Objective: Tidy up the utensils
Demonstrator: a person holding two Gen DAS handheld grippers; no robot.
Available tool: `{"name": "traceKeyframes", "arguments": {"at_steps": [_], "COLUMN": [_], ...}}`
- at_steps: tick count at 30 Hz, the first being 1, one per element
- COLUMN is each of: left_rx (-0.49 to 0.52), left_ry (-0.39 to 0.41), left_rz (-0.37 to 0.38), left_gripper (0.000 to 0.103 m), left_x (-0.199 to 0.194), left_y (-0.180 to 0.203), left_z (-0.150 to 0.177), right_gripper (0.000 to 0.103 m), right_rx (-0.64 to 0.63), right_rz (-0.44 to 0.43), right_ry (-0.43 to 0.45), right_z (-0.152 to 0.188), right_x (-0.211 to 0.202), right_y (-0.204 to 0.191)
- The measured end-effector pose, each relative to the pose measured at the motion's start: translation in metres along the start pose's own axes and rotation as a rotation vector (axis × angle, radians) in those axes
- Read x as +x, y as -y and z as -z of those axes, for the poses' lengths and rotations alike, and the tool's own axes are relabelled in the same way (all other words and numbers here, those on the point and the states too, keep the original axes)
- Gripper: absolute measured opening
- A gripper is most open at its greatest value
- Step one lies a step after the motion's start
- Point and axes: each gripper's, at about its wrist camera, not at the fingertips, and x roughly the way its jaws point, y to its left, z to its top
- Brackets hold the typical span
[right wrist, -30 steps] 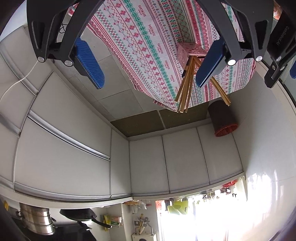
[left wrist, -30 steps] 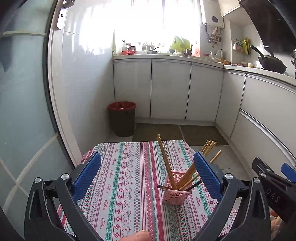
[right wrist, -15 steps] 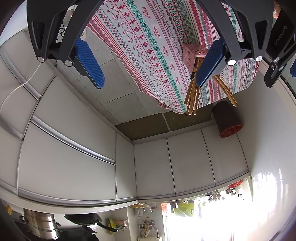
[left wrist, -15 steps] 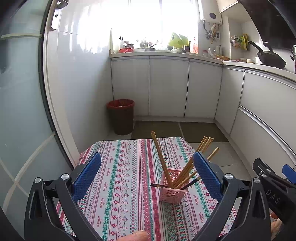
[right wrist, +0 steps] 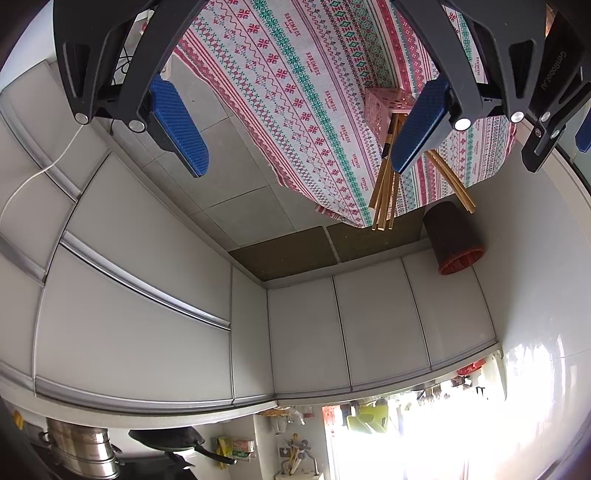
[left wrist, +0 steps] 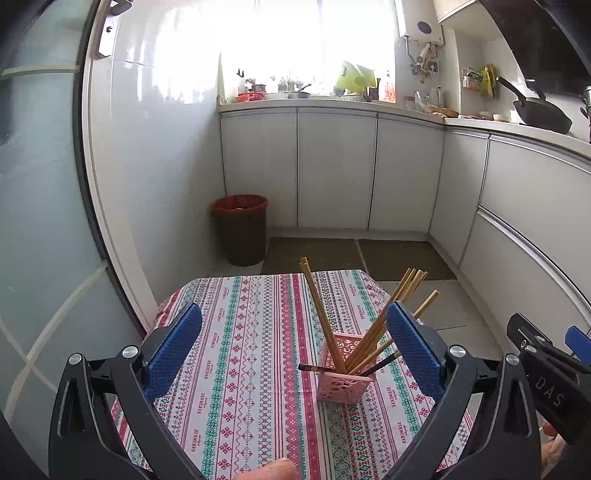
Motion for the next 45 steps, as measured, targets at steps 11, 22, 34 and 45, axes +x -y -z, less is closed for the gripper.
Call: {"name": "traceKeyframes", "arguments": {"at_steps": [11, 22, 34, 45], "left_rx": [0.000, 0.001, 0.001, 0.000], "left_ry": [-0.005, -0.012, -0.018, -0.024], "left_rz": [-0.003, -0.008, -0.015, -0.020], "left_gripper": [0.096, 0.096, 0.096, 0.096], "left_x": [0.004, 0.009, 0.011, 0.013], "left_y": [0.002, 0.000, -0.001, -0.003], "left_z": [0.002, 0.005, 0.006, 0.005], "right_gripper": [0.096, 0.096, 0.096, 0.096], "right_rx": [-0.003, -0.009, -0.010, -0.013], "right_rz": [0.000, 0.000, 0.001, 0.001], "right_ry": [-0.007, -0.009, -0.013, -0.019], "right_z": [-0.001, -0.001, 0.000, 0.003], "right_x": [0.002, 0.002, 0.004, 0.005], "right_y": [0.002, 0.001, 0.000, -0.001]}}
